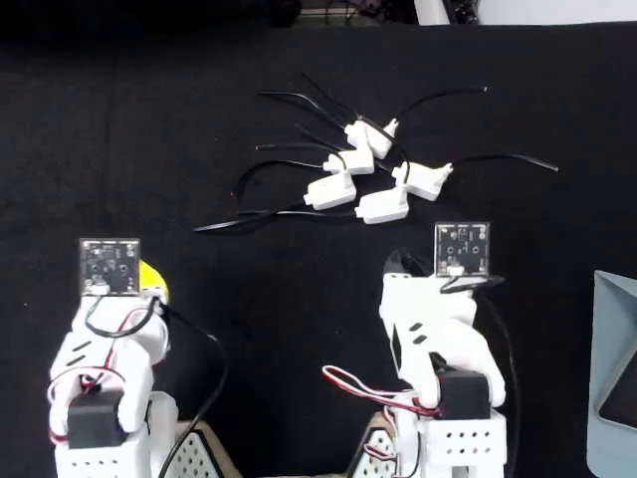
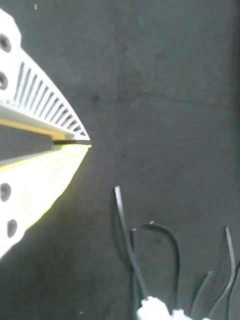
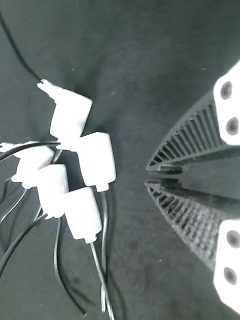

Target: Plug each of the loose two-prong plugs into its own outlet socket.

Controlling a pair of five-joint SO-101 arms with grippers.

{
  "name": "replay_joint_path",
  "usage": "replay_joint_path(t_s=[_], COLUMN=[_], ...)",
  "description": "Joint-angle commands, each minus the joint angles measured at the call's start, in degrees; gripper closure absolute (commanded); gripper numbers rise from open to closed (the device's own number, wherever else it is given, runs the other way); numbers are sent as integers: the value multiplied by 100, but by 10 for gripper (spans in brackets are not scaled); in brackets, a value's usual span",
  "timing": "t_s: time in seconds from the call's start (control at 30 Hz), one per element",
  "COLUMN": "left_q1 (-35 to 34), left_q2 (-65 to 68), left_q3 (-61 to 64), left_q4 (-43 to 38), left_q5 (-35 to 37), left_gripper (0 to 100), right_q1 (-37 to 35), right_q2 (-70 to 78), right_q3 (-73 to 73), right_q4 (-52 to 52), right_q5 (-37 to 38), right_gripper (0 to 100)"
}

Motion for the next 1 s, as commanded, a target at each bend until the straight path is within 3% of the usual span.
replay_joint_path(t_s=[0.0, 0.23, 0.47, 0.7, 0.97], left_q1=[198, 189, 154, 136, 154], left_q2=[-26, -26, -26, -26, -18], left_q3=[277, 998, 1631, 1886, 1886], left_q4=[-9, -44, -44, -18, 0], left_q5=[-9, -404, -404, -404, -378], left_gripper=[970, 970, 970, 970, 970], right_q1=[141, 176, 167, 167, 167], right_q2=[-330, -998, -954, -936, -936], right_q3=[31, 127, 1059, 1059, 1059], right_q4=[308, 1116, 475, 466, 1547], right_q5=[114, 308, 316, 316, 308], right_gripper=[986, 985, 984, 985, 984])
